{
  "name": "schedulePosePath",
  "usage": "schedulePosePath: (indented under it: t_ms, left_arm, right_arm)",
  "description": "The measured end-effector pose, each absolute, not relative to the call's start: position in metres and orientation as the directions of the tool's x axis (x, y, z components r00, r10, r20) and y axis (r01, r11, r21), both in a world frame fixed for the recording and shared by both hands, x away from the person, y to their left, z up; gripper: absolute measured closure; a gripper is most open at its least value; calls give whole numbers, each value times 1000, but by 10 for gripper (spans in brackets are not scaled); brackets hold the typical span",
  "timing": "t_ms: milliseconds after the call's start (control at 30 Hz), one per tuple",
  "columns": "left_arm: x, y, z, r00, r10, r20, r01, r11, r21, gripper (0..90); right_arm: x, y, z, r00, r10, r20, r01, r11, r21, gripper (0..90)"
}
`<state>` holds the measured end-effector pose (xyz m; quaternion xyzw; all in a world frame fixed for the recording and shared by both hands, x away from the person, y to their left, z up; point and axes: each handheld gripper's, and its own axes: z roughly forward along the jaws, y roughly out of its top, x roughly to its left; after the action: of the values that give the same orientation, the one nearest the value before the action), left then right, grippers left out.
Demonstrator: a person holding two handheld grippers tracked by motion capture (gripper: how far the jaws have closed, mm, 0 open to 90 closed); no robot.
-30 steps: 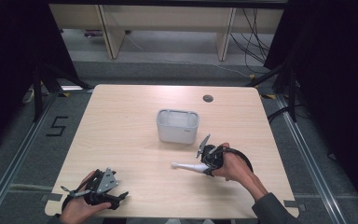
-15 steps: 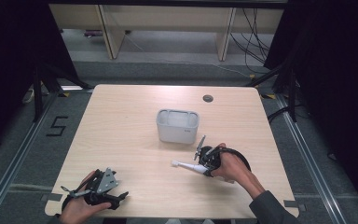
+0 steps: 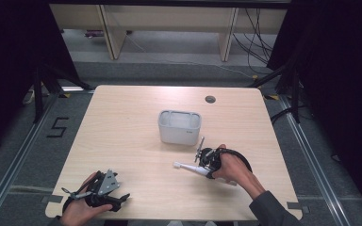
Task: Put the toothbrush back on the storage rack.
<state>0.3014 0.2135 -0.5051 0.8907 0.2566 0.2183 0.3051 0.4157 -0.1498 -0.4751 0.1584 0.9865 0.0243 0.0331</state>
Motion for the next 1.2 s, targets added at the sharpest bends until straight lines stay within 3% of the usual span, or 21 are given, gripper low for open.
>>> schedulePosePath:
  t_ms: [767,1200]
  left_arm:
    - [301,213,-505,776,588,229,323,-681,657,164]
    - [302,214,-505,774,590,229,325,-681,656,165]
  right_arm:
    - [419,-142,-475,-945,325,-36,326,945,-9,661]
    - [410,-149,-466,-939,338,-53,337,941,42,665]
